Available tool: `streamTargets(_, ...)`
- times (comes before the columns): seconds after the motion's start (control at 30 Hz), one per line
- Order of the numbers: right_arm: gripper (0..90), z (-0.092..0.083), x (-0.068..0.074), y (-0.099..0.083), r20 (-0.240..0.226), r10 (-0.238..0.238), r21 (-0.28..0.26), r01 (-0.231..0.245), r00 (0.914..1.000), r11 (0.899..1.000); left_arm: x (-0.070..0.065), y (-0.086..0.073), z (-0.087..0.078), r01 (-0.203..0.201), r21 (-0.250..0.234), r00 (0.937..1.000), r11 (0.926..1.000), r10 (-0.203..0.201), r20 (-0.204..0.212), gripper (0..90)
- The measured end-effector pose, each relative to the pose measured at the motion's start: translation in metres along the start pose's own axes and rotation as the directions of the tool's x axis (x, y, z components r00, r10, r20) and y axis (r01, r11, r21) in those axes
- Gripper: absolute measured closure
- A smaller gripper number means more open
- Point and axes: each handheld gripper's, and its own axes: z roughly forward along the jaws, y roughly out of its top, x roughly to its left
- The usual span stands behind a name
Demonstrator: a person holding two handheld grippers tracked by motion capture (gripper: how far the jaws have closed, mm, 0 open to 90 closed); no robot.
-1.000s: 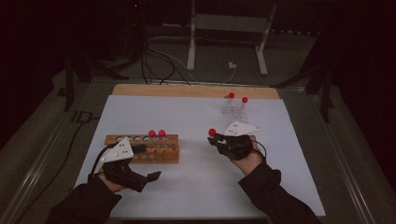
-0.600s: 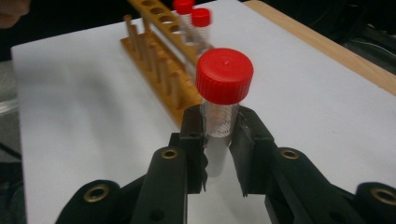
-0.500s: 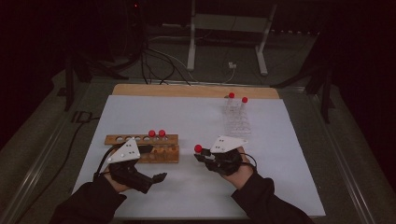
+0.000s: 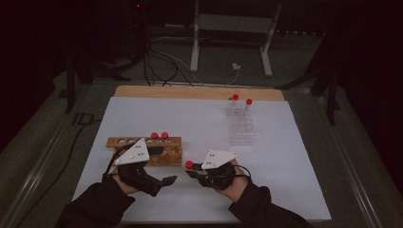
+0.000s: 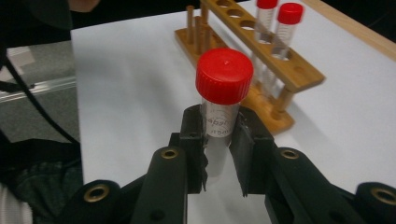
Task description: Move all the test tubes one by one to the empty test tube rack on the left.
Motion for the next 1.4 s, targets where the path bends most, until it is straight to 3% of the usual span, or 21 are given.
streamTargets(0.17, 75.4, 0.005, 0.006, 0.000, -0.018, -0.014, 0.005, 0.014, 0.9997, 1.000, -0.004, 0.003, 0.007, -0.018, -0.004, 0.9996, 0.9998, 0.018, 0.019, 9.3)
streamTargets(0.43, 75.3, 0.006, 0.009, 0.001, -0.035, -0.013, 0.005, 0.013, 0.9993, 1.000, -0.008, 0.004, 0.016, -0.047, -0.002, 0.9981, 0.9989, 0.047, 0.040, 33.9)
streamTargets(0.73, 75.3, 0.006, 0.011, 0.002, -0.042, -0.015, 0.003, 0.015, 0.9990, 1.000, -0.011, 0.003, 0.022, -0.076, 0.010, 0.9955, 0.9971, 0.075, 0.058, 54.9)
streamTargets(0.93, 75.3, 0.006, 0.012, 0.003, -0.044, -0.012, 0.006, 0.012, 0.9990, 1.000, -0.013, 0.002, 0.025, -0.093, 0.026, 0.9940, 0.9954, 0.091, 0.062, 60.4)
streamTargets(1.1, 75.3, 0.005, 0.013, 0.004, -0.045, -0.012, 0.004, 0.012, 0.9989, 1.000, -0.014, 0.001, 0.026, -0.104, 0.033, 0.9928, 0.9940, 0.102, 0.063, 70.2)
streamTargets(1.4, 75.1, 0.004, 0.012, 0.004, -0.044, -0.005, -0.006, 0.005, 0.9990, 1.000, -0.011, 0.005, 0.025, -0.089, 0.035, 0.9935, 0.9954, 0.086, 0.075, 71.8)
